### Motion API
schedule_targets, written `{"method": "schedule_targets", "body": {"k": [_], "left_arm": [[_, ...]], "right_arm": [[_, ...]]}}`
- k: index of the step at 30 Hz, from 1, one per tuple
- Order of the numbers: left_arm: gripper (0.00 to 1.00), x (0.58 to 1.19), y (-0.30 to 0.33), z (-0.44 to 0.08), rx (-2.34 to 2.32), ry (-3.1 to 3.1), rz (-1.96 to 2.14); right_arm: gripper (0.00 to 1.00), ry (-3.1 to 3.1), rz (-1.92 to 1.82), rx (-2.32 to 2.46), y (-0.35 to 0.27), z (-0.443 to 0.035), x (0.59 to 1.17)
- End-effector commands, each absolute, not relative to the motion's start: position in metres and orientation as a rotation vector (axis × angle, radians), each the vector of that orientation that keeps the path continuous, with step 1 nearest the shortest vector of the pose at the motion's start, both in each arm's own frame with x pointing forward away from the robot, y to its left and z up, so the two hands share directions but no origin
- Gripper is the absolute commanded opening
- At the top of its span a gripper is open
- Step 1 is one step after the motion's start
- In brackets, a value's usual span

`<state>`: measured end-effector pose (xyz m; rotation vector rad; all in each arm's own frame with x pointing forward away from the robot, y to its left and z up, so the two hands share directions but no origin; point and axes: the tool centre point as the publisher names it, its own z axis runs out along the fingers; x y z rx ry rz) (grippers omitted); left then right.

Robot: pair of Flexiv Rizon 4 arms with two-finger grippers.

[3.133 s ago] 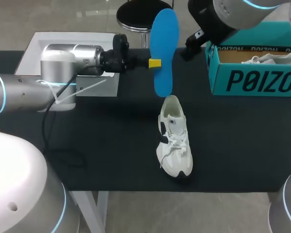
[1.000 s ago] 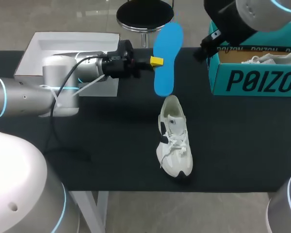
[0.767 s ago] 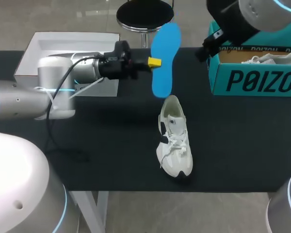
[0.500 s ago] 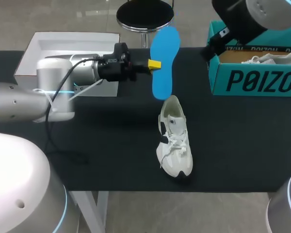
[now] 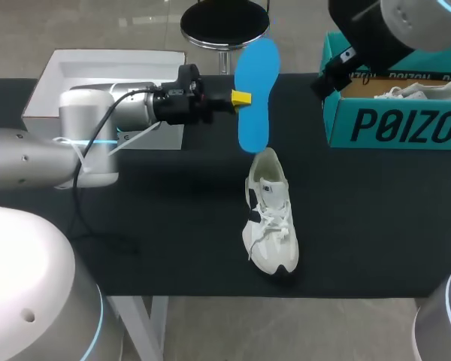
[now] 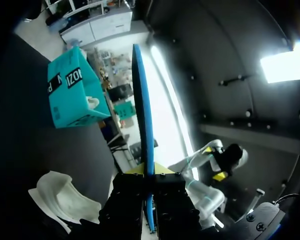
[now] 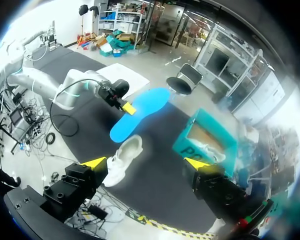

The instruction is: Take the shoe out of the shoebox, open the shoe tongue, remove and reinsert the insole, then place the shoe into the shoebox

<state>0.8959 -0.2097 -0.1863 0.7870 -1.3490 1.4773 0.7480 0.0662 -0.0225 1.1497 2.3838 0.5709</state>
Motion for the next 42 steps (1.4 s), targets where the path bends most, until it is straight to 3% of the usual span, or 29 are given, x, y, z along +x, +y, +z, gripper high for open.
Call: {"method": "schedule_targets", "body": {"k": [1,42], "left_arm": [[0.00,0.898,-0.210,-0.187,0.781,-1.366,1.480],[0.00,0.898,-0.210,-0.187,0.781,-1.366,1.480]], "right_arm": [[1.00,2.389,0.565,1.154,0.069,-0.023,0.751],[1.00,2.385,0.557,1.174,0.088,-0.025,0.738]]}}
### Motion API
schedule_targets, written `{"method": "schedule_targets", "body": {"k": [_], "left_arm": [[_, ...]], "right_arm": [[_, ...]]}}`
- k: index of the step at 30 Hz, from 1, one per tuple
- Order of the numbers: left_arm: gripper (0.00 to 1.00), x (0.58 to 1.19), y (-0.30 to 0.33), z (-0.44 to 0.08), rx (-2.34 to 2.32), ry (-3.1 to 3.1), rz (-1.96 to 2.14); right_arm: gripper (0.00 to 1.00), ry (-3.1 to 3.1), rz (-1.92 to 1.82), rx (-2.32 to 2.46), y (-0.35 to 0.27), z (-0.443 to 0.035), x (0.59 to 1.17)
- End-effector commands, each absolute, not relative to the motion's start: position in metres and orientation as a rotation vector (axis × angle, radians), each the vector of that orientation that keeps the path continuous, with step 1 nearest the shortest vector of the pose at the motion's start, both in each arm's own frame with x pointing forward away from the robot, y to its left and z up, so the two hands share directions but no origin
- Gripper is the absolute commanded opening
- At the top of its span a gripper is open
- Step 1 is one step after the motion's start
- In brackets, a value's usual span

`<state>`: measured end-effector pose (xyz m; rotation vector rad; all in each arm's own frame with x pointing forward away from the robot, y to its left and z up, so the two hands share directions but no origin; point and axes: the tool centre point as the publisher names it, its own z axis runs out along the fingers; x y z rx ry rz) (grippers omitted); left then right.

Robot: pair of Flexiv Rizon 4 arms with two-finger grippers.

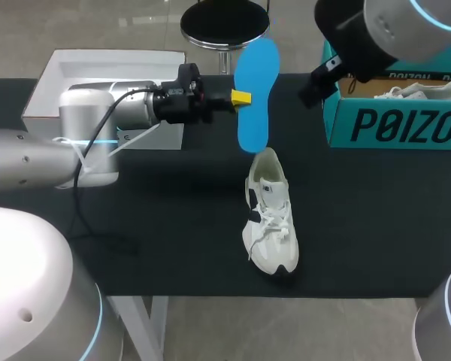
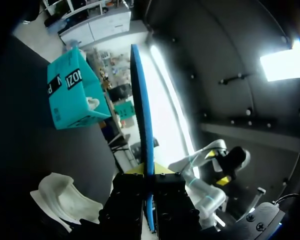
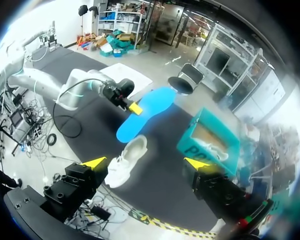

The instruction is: Take the shoe out of the shoebox, open the shoe tongue, remove and reinsert the insole, then place the shoe into the shoebox

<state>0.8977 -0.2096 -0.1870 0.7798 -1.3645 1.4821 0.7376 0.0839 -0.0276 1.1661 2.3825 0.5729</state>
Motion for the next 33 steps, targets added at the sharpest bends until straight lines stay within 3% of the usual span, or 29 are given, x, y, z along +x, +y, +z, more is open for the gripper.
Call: {"method": "schedule_targets", "body": {"k": [1,23,33], "left_arm": [[0.00,0.898,-0.210,-0.187,0.781,-1.366,1.480],[0.00,0.898,-0.210,-0.187,0.781,-1.366,1.480],[0.00,0.876,-0.197,-0.173,0.107,-1.795,1.927]], "right_arm": [[1.00,2.389,0.552,1.176,0.088,-0.025,0.738],[1.00,2.392,0.547,1.179,0.088,-0.025,0.737],[1.00,2.392,0.547,1.179,0.088,-0.025,0.737]]}}
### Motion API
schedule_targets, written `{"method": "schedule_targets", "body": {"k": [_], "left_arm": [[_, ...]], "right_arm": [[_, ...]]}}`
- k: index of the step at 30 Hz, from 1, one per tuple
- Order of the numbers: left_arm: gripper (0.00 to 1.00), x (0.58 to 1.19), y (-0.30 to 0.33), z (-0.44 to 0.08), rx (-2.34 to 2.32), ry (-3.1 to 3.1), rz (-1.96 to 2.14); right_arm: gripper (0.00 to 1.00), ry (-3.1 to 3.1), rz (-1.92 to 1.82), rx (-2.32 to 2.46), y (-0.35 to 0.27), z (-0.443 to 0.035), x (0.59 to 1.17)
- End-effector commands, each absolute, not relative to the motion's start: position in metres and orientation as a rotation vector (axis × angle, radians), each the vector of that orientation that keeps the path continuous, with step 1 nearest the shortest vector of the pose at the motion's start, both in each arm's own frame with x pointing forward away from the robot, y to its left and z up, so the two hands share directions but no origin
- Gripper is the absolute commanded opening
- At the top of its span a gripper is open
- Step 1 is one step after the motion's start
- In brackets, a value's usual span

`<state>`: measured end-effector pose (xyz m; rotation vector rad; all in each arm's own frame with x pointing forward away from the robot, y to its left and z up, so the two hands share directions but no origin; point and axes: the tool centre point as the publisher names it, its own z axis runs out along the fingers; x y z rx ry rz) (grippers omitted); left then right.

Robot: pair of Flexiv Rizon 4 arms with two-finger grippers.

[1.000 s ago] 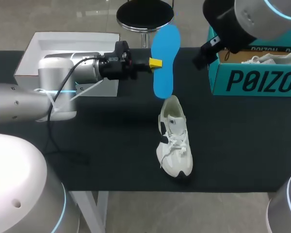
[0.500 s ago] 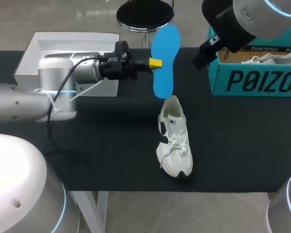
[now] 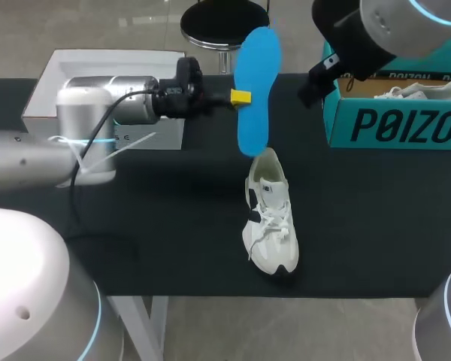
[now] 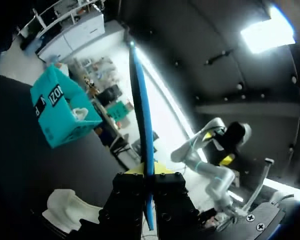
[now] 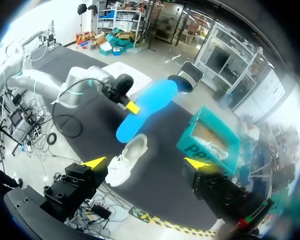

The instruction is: Take the shoe out of the shoebox, open the shoe tongue, remove and reinsert the insole, then place the shoe into the shoebox

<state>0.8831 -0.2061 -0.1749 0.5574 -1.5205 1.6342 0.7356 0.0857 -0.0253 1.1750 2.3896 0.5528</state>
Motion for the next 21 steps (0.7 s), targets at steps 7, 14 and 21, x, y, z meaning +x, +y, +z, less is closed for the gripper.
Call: {"method": "schedule_targets", "body": {"k": [7,14,21], "left_arm": [[0.00,0.8690,-0.1934,-0.1750,0.074,-1.912,1.986],[0.00,0.8690,-0.1934,-0.1750,0.074,-1.912,1.986],[0.00,0.8690,-0.1934,-0.1750,0.074,-1.912,1.986]], "right_arm": [[1.00,2.392,0.547,1.179,0.0879,-0.0249,0.7373],[1.00,2.392,0.547,1.179,0.0879,-0.0249,0.7373],[1.00,2.392,0.547,1.179,0.0879,-0.0249,0.7373]]}}
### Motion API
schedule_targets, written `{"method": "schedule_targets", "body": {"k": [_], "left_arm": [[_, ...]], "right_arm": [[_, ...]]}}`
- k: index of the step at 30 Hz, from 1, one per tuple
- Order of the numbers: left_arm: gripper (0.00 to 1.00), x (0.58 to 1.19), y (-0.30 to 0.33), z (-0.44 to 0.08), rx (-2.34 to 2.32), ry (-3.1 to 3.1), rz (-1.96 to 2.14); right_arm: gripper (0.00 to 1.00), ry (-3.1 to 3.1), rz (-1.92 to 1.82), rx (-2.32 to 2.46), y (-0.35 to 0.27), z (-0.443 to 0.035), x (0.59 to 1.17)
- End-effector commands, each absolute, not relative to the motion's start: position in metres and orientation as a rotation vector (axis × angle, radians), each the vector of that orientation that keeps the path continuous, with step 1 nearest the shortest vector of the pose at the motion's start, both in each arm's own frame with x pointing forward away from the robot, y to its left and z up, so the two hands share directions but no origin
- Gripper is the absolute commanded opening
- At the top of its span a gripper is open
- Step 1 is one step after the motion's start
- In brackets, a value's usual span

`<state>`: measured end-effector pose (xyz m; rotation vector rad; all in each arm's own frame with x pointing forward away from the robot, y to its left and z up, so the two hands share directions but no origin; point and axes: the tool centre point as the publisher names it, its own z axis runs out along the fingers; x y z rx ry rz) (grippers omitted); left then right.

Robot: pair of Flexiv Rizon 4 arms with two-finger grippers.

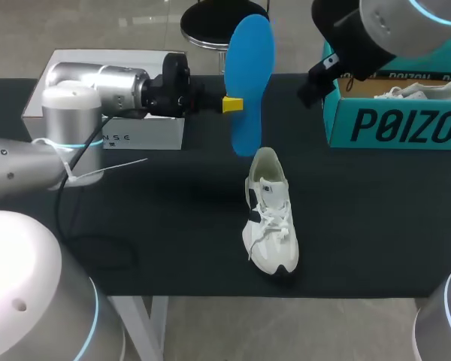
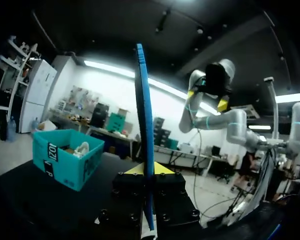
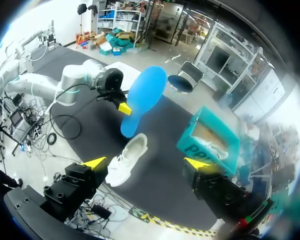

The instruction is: Take the shoe out of the shoebox, open the shoe tongue, remove and reinsert the insole, then place the shoe into the shoebox

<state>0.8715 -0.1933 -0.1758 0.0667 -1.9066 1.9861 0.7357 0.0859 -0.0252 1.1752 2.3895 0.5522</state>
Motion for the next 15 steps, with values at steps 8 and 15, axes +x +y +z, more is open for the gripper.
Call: {"method": "schedule_targets", "body": {"k": [8,15], "left_arm": [[0.00,0.869,-0.193,-0.175,0.074,-1.912,1.986],[0.00,0.857,-0.186,-0.160,-0.382,-1.916,2.215]], "right_arm": [[1.00,2.392,0.547,1.179,0.088,-0.025,0.737],[1.00,2.392,0.547,1.179,0.088,-0.025,0.737]]}}
